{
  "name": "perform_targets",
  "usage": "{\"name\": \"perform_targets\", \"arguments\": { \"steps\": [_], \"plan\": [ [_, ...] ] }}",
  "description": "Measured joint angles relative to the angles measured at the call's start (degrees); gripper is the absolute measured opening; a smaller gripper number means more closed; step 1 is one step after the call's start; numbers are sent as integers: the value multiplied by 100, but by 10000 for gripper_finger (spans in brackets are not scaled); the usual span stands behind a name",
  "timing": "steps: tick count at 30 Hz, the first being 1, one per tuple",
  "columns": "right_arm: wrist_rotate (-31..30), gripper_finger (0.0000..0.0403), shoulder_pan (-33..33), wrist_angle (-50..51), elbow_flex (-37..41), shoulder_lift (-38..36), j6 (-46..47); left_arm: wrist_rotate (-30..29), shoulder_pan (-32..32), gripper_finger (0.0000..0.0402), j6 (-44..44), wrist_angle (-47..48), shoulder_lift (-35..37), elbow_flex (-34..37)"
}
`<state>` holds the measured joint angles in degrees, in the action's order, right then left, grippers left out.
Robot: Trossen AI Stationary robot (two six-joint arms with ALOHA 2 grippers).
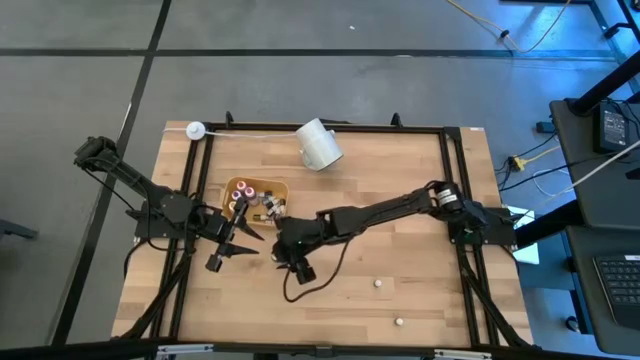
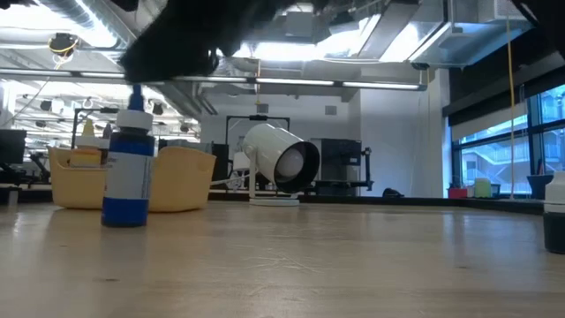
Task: Pick & Place food coloring
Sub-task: Put the large blue food coloring bottle into the bin
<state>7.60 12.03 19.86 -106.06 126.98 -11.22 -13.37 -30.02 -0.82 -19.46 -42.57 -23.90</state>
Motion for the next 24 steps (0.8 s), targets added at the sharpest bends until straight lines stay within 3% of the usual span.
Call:
{"name": "perform_targets", "arguments": {
  "steps": [6,11,15,24],
  "plan": [
    [-1,204,239,440,5,-567,-117,-37,0,146,9,-2,0,0],
    [-33,204,482,773,488,-978,3,-28,0,146,-3,2,0,0],
    [-185,204,682,661,1409,-1378,372,143,0,148,-9,2,0,0],
    [-1671,204,1404,-1501,4478,-3210,1349,286,0,147,-590,2,0,0]
  ]
}}
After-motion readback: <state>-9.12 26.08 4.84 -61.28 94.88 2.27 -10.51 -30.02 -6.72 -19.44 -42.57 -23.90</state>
